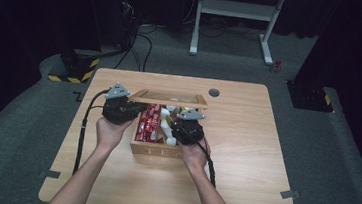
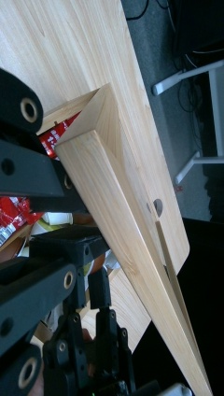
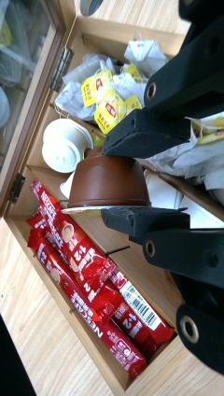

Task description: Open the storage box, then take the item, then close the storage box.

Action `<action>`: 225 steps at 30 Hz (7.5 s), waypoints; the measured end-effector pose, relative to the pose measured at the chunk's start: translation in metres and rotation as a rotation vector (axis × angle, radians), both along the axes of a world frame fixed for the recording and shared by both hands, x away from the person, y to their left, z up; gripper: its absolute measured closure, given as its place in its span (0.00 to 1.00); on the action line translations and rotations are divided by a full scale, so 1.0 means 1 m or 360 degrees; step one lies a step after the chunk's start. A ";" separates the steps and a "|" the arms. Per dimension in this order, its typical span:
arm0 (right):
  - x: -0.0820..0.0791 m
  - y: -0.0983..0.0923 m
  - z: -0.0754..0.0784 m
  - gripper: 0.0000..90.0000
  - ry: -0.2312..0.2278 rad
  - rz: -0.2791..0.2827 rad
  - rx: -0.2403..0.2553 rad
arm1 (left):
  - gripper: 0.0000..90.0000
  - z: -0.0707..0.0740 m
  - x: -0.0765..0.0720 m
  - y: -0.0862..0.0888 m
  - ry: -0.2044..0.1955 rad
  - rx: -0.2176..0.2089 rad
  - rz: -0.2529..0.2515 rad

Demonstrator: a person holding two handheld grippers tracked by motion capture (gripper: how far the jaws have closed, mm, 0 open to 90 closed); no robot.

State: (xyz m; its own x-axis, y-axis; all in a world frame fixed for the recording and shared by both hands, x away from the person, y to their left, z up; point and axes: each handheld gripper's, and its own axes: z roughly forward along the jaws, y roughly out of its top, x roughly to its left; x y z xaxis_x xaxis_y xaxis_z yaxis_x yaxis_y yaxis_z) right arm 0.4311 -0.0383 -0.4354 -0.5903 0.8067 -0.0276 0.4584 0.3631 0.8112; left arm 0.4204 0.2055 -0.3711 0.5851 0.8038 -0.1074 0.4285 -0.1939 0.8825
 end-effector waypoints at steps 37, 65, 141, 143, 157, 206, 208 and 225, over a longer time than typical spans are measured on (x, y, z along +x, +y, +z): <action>-0.027 -0.081 0.010 0.71 -0.0072 -0.0126 0.0087 | 0.90 -0.003 0.002 -0.004 0.0017 0.0012 -0.0009; -0.046 -0.168 -0.007 0.71 -0.0027 -0.0407 0.0136 | 0.90 -0.003 0.002 -0.003 0.0024 0.0031 -0.0020; -0.049 -0.221 -0.064 0.44 0.0116 -0.0486 0.0218 | 0.92 -0.021 -0.012 -0.005 0.0061 0.0051 -0.0030; -0.052 -0.226 -0.067 0.44 0.0124 -0.0500 0.0211 | 0.92 -0.023 -0.013 -0.004 0.0062 0.0050 -0.0032; -0.075 -0.242 -0.085 0.43 0.0174 -0.0573 0.0089 | 0.92 -0.029 -0.018 -0.005 0.0082 0.0035 -0.0031; -0.075 -0.236 -0.087 0.36 0.0198 -0.0558 -0.0075 | 0.92 -0.055 -0.038 -0.006 0.0115 0.0026 -0.0045; -0.075 -0.236 -0.087 0.36 0.0197 -0.0558 -0.0076 | 0.92 -0.056 -0.038 -0.006 0.0117 0.0028 -0.0042; -0.074 -0.236 -0.087 0.36 0.0195 -0.0555 -0.0077 | 0.90 -0.072 -0.044 -0.008 0.0167 0.0052 -0.0049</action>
State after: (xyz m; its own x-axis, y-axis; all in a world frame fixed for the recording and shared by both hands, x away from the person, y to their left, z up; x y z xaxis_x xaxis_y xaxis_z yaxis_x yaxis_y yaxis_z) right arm 0.3566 -0.2743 -0.5228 -0.2812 0.9595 -0.0165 0.6542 0.2043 0.7283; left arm 0.3760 0.1974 -0.4433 0.5967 0.7896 -0.1433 0.5113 -0.2364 0.8262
